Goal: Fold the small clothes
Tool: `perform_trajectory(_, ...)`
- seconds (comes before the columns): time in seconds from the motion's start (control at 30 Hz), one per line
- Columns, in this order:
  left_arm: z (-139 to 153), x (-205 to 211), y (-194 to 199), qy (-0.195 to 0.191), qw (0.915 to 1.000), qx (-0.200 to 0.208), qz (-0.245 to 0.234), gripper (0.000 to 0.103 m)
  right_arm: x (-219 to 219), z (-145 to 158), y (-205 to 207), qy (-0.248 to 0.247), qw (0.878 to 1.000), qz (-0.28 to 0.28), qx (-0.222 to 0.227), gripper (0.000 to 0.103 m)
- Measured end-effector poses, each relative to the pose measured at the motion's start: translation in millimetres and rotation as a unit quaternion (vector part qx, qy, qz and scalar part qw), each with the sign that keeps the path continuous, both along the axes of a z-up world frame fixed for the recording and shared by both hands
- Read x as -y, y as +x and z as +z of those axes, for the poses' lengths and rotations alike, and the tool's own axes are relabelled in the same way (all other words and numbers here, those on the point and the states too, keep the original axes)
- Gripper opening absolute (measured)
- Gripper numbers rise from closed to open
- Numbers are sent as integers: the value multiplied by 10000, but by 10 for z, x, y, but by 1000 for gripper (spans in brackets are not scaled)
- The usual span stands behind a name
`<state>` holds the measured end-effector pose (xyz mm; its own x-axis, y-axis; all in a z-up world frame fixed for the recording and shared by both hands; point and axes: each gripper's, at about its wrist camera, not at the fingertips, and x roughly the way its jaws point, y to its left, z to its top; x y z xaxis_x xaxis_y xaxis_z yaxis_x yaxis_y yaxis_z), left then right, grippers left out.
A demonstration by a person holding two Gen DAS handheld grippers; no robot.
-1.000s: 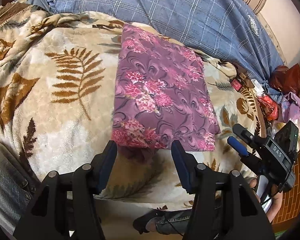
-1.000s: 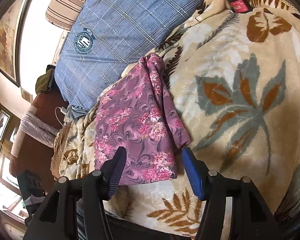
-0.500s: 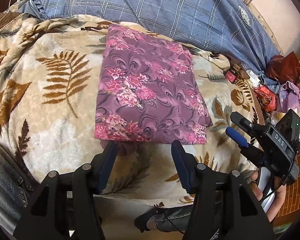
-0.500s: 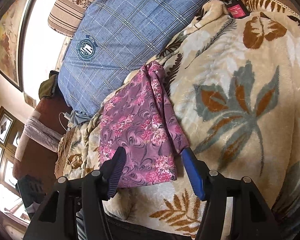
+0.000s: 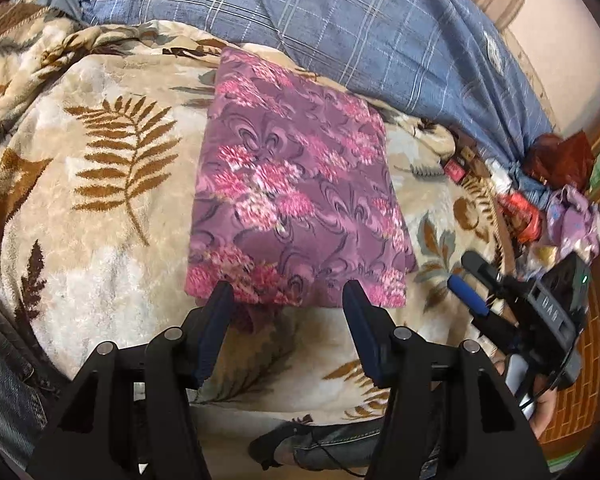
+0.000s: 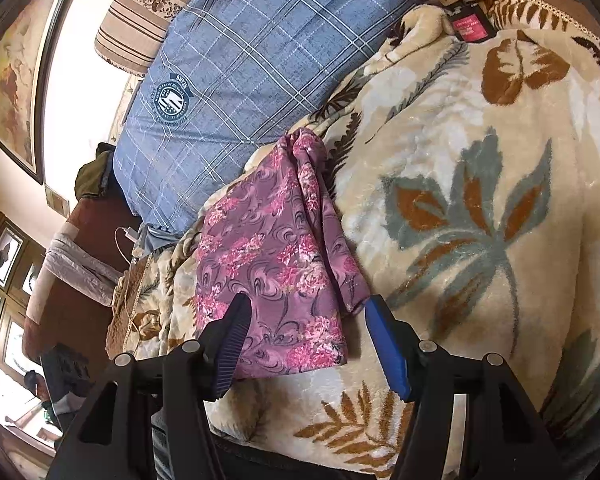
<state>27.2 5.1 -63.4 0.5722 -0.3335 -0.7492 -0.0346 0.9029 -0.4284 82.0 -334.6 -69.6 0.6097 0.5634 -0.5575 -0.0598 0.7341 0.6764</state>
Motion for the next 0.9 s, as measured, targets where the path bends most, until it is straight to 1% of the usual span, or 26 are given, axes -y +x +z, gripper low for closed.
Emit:
perform_trajectory(0.1,35,-172,109,-186,9998,46,80,55,-15,1,6,-19,10000,23,-4,64)
perform_trajectory(0.2,87,-380,300,-381,9990,40,211,55,-72,33,50,-55,9999,113,1,64)
perform_trajectory(0.33,137,-660,623,-744,9965,43,373,59,-207,165,262,-94,9980,620,8,64)
perform_trajectory(0.4,95,-761,814,-924,9951,22,363,60,-287,224,488,-193,9956,916,-48,66)
perform_trajectory(0.43,57,-802,944,-1032,9942,-26,291,60,-302,226,574,-222,9950,971,-102,67)
perform_trajectory(0.57,-71,-871,1417,-1350,9905,-233,101,60,-380,183,1168,-327,9906,1269,-401,67)
perform_trajectory(0.63,-156,-858,1629,-1550,9873,-333,-99,60,-400,68,1433,-382,9899,1261,-516,67)
perform_trajectory(0.67,-221,-856,1713,-1666,9851,-387,-183,63,-397,-41,1549,-382,9903,1200,-590,67)
perform_trajectory(0.77,-430,-932,1808,-1865,9818,-363,-87,64,-416,-349,1605,-421,9898,1181,-680,66)
perform_trajectory(0.8,-531,-952,1828,-2035,9776,-535,-45,64,-421,-373,1561,-416,9909,1189,-472,66)
perform_trajectory(0.87,-655,-930,1871,-2411,9674,-765,-162,64,-475,-311,1556,-658,9875,1368,-417,66)
perform_trajectory(0.9,-683,-903,1903,-2455,9652,-860,-269,63,-475,-270,1555,-725,9879,1316,-382,63)
